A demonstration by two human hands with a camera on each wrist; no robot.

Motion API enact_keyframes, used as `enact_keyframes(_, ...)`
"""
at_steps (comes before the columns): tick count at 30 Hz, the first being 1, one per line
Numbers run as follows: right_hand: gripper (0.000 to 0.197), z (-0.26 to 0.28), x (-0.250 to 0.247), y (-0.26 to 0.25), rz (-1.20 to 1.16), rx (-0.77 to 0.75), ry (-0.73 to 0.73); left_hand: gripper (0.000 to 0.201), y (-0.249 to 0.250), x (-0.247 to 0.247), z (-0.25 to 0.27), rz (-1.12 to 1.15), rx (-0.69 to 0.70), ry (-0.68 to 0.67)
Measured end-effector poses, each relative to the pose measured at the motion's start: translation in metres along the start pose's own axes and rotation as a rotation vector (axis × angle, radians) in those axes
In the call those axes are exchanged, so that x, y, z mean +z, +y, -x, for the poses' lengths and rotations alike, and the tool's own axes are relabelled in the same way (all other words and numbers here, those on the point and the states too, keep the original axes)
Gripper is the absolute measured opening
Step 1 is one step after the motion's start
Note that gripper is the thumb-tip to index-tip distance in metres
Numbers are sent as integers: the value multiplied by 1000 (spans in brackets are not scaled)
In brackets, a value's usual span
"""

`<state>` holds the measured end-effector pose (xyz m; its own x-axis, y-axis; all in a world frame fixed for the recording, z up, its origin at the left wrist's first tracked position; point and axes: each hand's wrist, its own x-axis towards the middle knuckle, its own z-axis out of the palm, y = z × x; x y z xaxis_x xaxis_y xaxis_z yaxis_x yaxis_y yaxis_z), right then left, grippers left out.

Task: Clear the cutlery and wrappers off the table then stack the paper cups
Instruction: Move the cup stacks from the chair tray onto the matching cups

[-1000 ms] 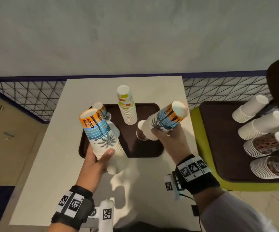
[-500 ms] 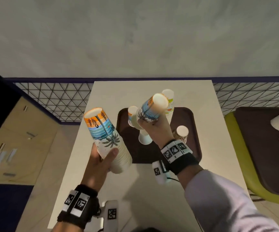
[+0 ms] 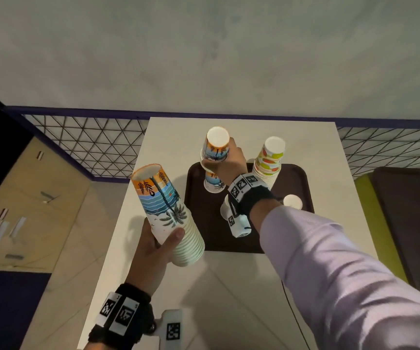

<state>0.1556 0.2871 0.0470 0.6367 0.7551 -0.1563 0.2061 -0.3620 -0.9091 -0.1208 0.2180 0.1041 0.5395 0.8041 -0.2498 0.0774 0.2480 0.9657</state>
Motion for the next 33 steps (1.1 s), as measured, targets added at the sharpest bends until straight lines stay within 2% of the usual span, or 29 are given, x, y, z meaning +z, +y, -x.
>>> enact_keyframes(7, 82, -18, 23, 30, 164, 50, -38, 53, -1, -13, -2, 0, -19, 19)
enact_keyframes(14, 90, -27, 27, 45, 247, 231, -155, 52, -5, -13, -5, -1, -31, 6)
enact_keyframes(18, 91, -28, 25, 44, 248, 284, -201, 66, -5, -17, -6, -15, -41, -9)
enact_keyframes(21, 94, -25, 23, 38, 240, 239, -161, 64, -4, -17, -8, -18, -31, -8)
enact_keyframes(23, 92, -22, 21, 35, 211, 155, -98, 63, -3, -16, -9, -13, -22, -6)
enact_keyframes(27, 73, -16, 18, 32, 289, -47, -17, 66, -2, -16, -10, -13, -25, -2)
enact_keyframes(29, 62, -13, 16, 32, 323, -81, -17, 64, -1, -15, -10, -9, -26, -8)
enact_keyframes(33, 59, -5, 15, 31, 336, -90, -1, 63, 0, -13, -9, -4, -27, -18)
